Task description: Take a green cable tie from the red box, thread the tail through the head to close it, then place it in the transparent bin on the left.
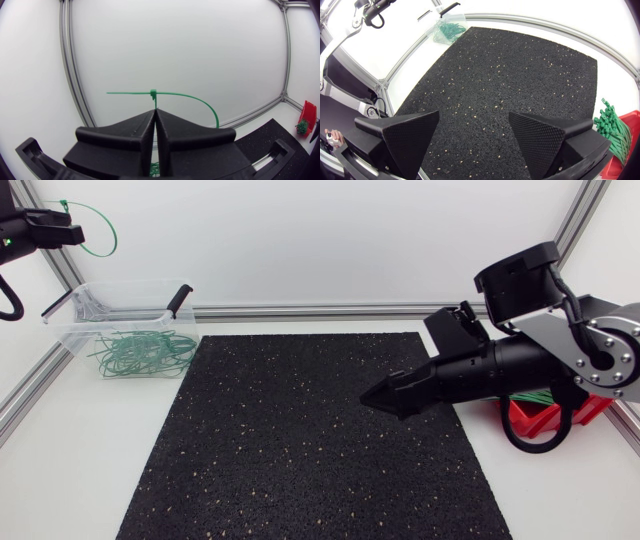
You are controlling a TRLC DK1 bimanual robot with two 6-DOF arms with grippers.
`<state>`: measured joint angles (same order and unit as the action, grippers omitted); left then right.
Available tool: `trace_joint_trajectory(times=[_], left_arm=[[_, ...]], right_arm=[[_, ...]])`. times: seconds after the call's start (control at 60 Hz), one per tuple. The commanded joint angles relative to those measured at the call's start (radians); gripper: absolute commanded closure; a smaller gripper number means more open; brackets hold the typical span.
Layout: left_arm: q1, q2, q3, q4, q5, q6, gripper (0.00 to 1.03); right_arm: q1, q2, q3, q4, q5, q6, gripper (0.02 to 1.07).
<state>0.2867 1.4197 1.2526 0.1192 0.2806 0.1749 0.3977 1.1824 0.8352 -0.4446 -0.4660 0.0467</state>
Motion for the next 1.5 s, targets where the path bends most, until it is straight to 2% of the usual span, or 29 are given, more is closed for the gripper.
trace_joint_trajectory(times=[0.0, 0.15, 0.25, 0.3, 0.367, 0.4, 0.483, 0.567, 0.583, 0.617, 0.667, 0.833, 1.033, 1.217, 1.483], left_arm=[[0.016, 0.104, 0.128, -0.064, -0.040, -0.022, 1.00], [0.019, 0.278, 0.340, -0.259, -0.162, -0.018, 0.99], [0.003, 0.367, 0.456, -0.408, -0.267, -0.017, 0.92], [-0.014, 0.407, 0.495, -0.492, -0.310, -0.012, 0.82], [-0.035, 0.447, 0.525, -0.550, -0.365, -0.012, 0.71], [-0.044, 0.475, 0.539, -0.573, -0.409, -0.012, 0.62], [-0.073, 0.542, 0.630, -0.727, -0.497, -0.028, 0.38], [-0.090, 0.582, 0.705, -0.825, -0.578, -0.037, 0.17], [-0.092, 0.584, 0.717, -0.840, -0.578, -0.045, 0.11], [-0.092, 0.584, 0.729, -0.857, -0.575, -0.060, 0.06], [-0.092, 0.579, 0.746, -0.880, -0.564, -0.071, 0.06], [-0.090, 0.530, 0.745, -0.937, -0.436, -0.109, 0.05], [-0.101, 0.409, 0.650, -0.934, -0.356, -0.121, 0.04], [-0.104, 0.225, 0.441, -0.765, -0.284, -0.146, 0.04], [-0.158, -0.045, 0.044, -0.474, -0.284, -0.152, 0.04]], right_arm=[[0.000, -0.038, -0.035, 0.001, 0.013, -0.016, 0.06], [0.000, -0.079, -0.054, -0.006, 0.020, -0.015, 0.06], [0.000, -0.096, -0.067, -0.011, 0.020, -0.015, 0.06], [-0.002, -0.102, -0.071, -0.013, 0.020, -0.015, 0.06], [-0.002, -0.106, -0.077, -0.016, 0.020, -0.015, 0.06], [-0.002, -0.109, -0.081, -0.016, 0.020, -0.015, 0.06], [0.000, -0.116, -0.082, -0.020, 0.020, -0.015, 0.06], [0.001, -0.129, -0.082, -0.023, 0.024, -0.013, 0.06], [0.001, -0.132, -0.082, -0.025, 0.026, -0.013, 0.06], [0.001, -0.136, -0.082, -0.028, 0.026, -0.011, 0.06], [0.001, -0.147, -0.081, -0.036, 0.027, -0.011, 0.06], [-0.008, -0.178, -0.085, -0.049, 0.038, -0.011, 0.06], [-0.063, -0.236, -0.093, -0.049, 0.084, -0.031, 0.06], [-0.180, -0.291, -0.099, -0.016, 0.150, -0.097, 0.06], [-0.438, -0.392, -0.173, 0.098, 0.150, -0.206, 0.06]])
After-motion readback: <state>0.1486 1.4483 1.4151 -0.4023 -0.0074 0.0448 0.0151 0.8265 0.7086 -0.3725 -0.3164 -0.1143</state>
